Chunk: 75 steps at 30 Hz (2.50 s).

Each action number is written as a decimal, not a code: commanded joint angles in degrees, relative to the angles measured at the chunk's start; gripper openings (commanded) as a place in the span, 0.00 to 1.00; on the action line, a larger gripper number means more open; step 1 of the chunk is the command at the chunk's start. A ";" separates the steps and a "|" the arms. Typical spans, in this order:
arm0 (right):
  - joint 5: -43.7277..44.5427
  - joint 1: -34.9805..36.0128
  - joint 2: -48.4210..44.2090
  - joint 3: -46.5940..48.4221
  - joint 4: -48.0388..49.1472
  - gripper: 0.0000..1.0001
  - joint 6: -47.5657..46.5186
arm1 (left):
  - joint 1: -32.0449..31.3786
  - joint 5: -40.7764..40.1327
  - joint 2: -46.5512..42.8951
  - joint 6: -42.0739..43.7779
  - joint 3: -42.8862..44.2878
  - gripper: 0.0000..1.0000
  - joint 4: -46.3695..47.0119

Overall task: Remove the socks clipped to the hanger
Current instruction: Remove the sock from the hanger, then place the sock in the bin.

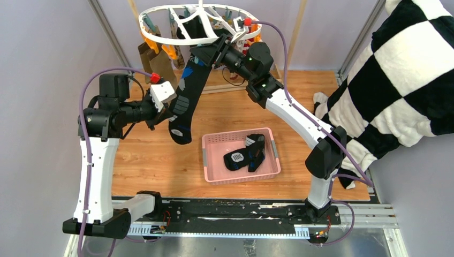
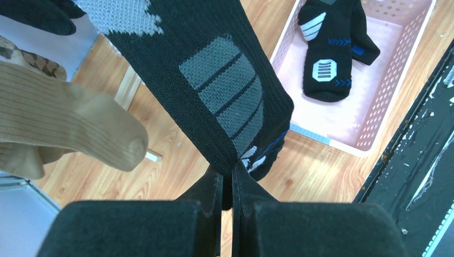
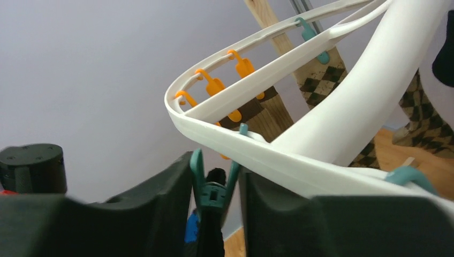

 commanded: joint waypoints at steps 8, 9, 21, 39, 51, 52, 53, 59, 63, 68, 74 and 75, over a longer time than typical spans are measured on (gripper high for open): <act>1.96 -0.65 -0.37 1.09 0.94 0.00 0.18 | 0.34 -0.73 -0.34 0.15 -0.83 0.00 -0.25; 2.16 -0.75 -0.50 0.75 0.91 0.00 0.20 | 0.36 -1.02 -0.51 0.25 -1.18 0.00 -0.25; -0.26 -1.03 -5.13 -7.29 -3.55 0.90 -5.01 | 0.36 -3.10 -5.25 2.36 -6.38 0.00 -0.33; -14.64 7.69 -27.25 -50.94 21.18 1.00 -28.23 | 0.36 1.67 -4.63 -0.52 -4.64 0.00 -0.34; -5.57 18.98 -18.60 -41.43 14.45 1.00 -49.13 | 0.33 2.38 -4.81 -2.12 -4.13 0.00 -0.34; -4.85 19.53 -17.94 -41.11 14.33 1.00 -50.13 | 0.32 2.39 -4.81 -2.31 -4.13 0.00 -0.38; -4.25 20.02 -17.28 -40.65 14.00 1.00 -50.97 | 0.35 2.43 -4.71 -2.39 -4.13 0.00 -0.34; -0.79 21.29 -13.68 -37.94 11.41 0.95 -54.00 | 0.34 2.52 -5.34 -2.75 -4.07 0.00 -0.34; -0.61 21.36 -13.89 -38.03 11.97 0.61 -53.60 | 0.36 2.61 -6.40 -3.23 -4.37 0.00 -0.33; -0.27 21.23 -16.00 -38.99 10.02 0.00 -52.48 | 0.36 0.72 -5.93 -5.54 -4.49 0.77 -0.32; 2.17 19.98 -22.77 -46.53 5.88 0.00 -44.15 | 0.40 -5.50 -3.80 -8.37 -3.33 1.00 -0.25; 2.65 19.43 -24.43 -48.13 4.36 0.00 -40.49 | 0.41 -6.11 -3.47 -8.46 -3.14 1.00 -0.25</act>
